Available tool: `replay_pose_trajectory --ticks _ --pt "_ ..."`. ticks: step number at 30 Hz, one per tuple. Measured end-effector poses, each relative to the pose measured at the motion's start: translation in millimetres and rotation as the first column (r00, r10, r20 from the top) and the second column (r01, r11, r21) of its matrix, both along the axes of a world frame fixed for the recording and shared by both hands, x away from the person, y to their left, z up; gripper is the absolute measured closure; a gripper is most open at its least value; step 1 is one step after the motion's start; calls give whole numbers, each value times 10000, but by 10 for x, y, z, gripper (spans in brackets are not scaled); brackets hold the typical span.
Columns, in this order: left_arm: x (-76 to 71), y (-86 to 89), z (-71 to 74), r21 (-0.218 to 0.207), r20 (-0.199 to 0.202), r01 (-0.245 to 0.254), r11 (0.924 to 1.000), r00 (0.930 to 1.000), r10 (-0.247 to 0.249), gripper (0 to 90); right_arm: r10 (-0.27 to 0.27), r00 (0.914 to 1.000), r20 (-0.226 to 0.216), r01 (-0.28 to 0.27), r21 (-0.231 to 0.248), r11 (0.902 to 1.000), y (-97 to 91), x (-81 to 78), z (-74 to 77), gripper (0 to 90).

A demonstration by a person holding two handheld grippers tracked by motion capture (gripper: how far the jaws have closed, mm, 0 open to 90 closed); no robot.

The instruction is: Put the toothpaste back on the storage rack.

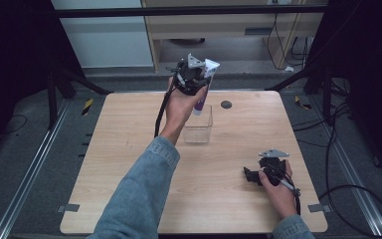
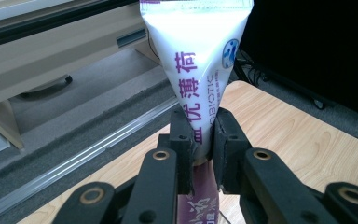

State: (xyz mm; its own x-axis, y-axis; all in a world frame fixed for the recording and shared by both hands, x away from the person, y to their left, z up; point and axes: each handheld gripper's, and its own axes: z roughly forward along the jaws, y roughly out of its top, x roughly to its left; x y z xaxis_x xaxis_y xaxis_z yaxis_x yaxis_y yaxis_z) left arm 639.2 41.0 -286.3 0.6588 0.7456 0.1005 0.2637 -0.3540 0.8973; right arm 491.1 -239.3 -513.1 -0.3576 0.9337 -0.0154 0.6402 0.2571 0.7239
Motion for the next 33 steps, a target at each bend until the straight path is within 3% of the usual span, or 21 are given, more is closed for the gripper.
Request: replay_pose_trajectory --ticks 12,18,30,33 --pt "-20 -36 -50 -107 9 163 9998 9999 -163 794 -3 10000 -3 3 4 10000 0 0 0 4" --pt "-33 -19 -139 -182 -10 -93 9998 10000 93 795 1 10000 2 -1 0 10000 0 0 0 4" --pt "-30 56 -276 -390 -73 -92 9992 9999 89 794 -42 10000 -69 42 85 10000 4 -3 6 4" --pt "-32 71 -313 -272 -39 -78 9996 10000 77 794 -44 10000 -73 45 87 10000 5 -4 6 4"
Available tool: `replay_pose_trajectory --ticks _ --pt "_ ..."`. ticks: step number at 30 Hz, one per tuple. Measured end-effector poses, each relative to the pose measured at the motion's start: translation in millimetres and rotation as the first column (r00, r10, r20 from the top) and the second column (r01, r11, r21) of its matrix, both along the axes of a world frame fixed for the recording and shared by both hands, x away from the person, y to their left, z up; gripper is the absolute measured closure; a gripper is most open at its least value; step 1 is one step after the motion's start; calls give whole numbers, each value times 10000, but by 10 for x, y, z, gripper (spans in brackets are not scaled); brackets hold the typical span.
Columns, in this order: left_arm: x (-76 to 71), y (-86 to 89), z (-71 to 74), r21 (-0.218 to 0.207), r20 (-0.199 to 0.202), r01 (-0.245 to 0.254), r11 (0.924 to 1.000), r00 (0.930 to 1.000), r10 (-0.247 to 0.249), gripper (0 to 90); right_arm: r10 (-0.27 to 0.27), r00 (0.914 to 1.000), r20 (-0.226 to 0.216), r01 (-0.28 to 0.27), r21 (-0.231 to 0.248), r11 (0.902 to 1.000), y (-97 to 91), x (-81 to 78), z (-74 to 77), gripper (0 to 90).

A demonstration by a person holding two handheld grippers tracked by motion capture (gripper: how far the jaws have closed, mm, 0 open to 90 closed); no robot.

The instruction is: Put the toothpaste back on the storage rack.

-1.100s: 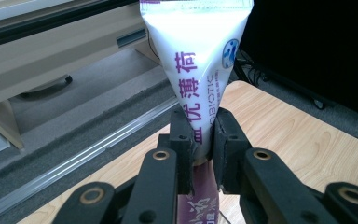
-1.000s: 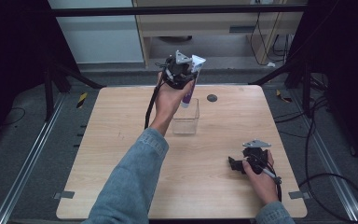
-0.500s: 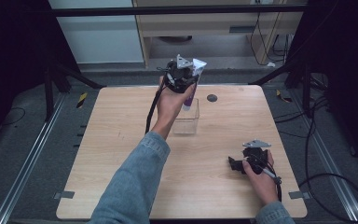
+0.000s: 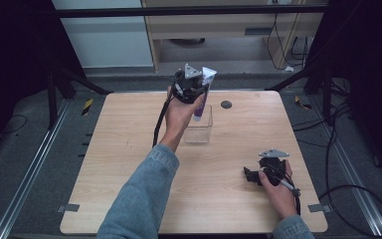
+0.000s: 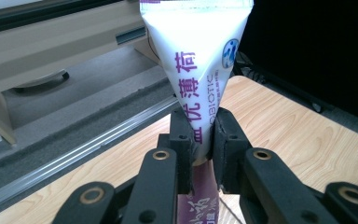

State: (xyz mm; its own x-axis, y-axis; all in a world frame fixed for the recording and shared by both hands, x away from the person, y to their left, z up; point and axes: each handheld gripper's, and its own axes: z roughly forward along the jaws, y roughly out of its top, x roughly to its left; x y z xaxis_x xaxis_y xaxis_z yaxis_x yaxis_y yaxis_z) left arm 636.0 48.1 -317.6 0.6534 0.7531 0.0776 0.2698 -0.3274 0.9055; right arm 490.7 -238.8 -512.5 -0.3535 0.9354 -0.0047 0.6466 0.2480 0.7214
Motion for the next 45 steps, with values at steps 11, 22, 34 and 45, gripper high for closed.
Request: replay_pose_trajectory --ticks 11,22,34,45 --pt "6 73 -144 36 -108 76 10000 9999 -76 794 4 10000 3 -4 -10 10000 0 0 0 4" --pt "2 79 -244 322 -97 242 9992 9997 -239 794 -2 10000 16 2 28 10000 1 1 0 4" --pt "21 123 -390 311 -283 332 9990 9991 -323 794 -3 10000 32 2 40 10000 2 1 -1 4" --pt "18 125 -446 405 -327 414 9983 9987 -401 794 -15 10000 12 15 40 10000 2 0 0 4"
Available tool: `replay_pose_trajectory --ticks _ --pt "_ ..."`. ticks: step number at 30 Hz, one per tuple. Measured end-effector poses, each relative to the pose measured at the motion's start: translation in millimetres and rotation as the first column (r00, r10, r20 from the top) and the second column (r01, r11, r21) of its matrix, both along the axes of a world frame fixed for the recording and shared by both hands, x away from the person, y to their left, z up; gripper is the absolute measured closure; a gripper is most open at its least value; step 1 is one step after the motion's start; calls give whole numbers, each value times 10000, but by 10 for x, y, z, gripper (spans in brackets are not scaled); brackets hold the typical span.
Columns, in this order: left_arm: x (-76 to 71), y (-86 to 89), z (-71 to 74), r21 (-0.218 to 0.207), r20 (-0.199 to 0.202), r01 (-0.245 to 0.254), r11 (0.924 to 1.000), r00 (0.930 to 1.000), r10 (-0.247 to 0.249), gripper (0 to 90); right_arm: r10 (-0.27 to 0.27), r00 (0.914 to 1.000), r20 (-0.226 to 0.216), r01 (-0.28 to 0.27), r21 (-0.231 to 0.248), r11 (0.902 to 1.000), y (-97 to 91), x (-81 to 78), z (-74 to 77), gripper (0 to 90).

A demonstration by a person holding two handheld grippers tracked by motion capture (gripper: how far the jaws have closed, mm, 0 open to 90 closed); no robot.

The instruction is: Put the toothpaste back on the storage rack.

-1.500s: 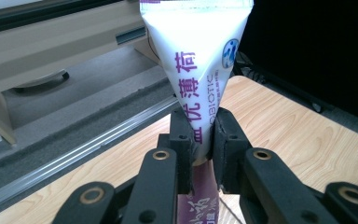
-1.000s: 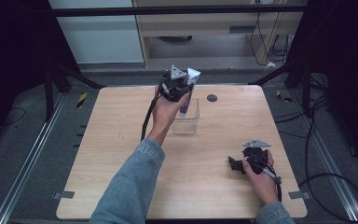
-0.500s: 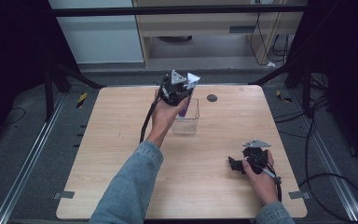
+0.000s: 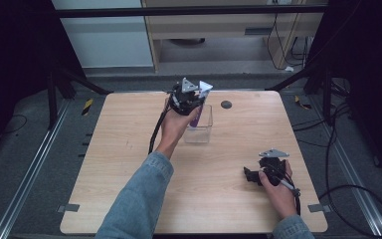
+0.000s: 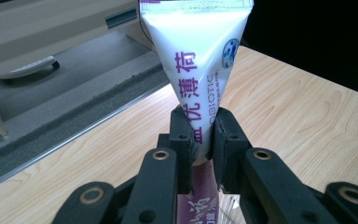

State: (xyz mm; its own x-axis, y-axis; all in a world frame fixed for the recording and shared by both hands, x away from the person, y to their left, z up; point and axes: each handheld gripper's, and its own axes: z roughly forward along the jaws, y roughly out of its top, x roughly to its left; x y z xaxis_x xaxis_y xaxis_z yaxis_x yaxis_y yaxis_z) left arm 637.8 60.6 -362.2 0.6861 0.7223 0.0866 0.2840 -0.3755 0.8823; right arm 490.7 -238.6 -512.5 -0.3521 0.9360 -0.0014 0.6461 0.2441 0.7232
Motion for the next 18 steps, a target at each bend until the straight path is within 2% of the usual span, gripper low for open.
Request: replay_pose_trajectory --ticks 18 --pt "-3 -7 -90 156 -126 140 9998 9998 -138 794 -8 10000 -17 8 9 10000 1 -1 0 4"
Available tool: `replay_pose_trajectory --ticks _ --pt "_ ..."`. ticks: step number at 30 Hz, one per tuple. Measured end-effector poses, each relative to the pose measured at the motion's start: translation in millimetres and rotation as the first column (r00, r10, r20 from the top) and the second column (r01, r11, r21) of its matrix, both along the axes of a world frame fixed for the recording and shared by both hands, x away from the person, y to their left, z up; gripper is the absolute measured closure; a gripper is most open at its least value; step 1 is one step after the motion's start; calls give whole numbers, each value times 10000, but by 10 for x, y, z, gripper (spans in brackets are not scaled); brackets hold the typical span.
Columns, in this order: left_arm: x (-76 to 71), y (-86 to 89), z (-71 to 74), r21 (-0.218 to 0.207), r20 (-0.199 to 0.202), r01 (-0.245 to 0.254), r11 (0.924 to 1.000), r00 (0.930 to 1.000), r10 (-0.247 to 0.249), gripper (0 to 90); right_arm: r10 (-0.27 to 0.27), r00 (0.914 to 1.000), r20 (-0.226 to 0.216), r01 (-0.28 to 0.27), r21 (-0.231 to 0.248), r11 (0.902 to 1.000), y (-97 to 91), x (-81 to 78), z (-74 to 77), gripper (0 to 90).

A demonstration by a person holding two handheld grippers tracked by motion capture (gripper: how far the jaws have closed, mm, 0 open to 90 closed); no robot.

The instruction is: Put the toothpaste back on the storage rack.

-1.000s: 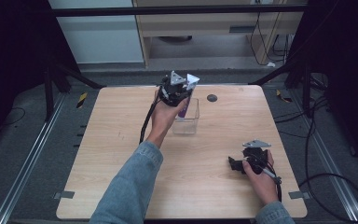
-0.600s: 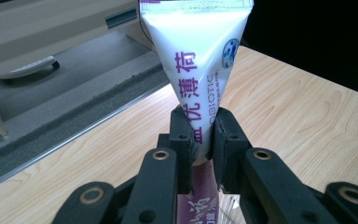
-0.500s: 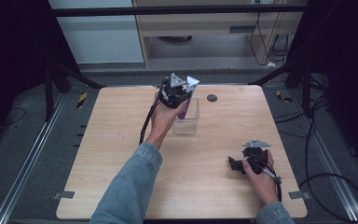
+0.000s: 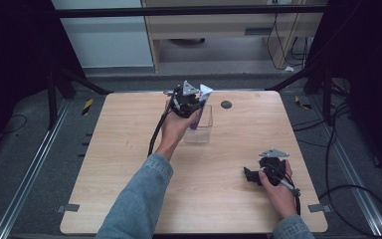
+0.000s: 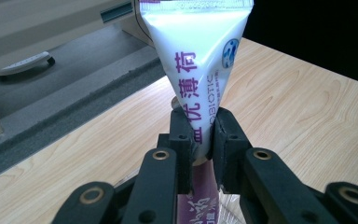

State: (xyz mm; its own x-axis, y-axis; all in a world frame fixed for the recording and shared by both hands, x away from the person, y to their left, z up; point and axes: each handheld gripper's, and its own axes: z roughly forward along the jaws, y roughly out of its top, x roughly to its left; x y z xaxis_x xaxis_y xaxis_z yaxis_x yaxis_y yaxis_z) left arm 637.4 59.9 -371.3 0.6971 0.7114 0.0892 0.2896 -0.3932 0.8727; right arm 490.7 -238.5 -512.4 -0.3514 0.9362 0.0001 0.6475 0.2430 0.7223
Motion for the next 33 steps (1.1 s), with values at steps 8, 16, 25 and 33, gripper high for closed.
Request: replay_pose_trajectory --ticks 8,16,25,33 --pt "0 10 -57 50 -116 -4 10000 9999 5 794 5 10000 12 -5 14 10000 0 1 -1 4" --pt "-9 8 -100 165 -211 33 9999 9998 -30 793 2 10000 11 -2 12 10000 1 1 -1 4" --pt "-13 18 -134 223 -285 17 9997 9996 -10 793 0 10000 -2 0 3 10000 0 0 0 4" --pt "-12 27 -135 283 -323 -3 9996 9995 12 793 -1 10000 -2 1 4 10000 0 0 0 4"
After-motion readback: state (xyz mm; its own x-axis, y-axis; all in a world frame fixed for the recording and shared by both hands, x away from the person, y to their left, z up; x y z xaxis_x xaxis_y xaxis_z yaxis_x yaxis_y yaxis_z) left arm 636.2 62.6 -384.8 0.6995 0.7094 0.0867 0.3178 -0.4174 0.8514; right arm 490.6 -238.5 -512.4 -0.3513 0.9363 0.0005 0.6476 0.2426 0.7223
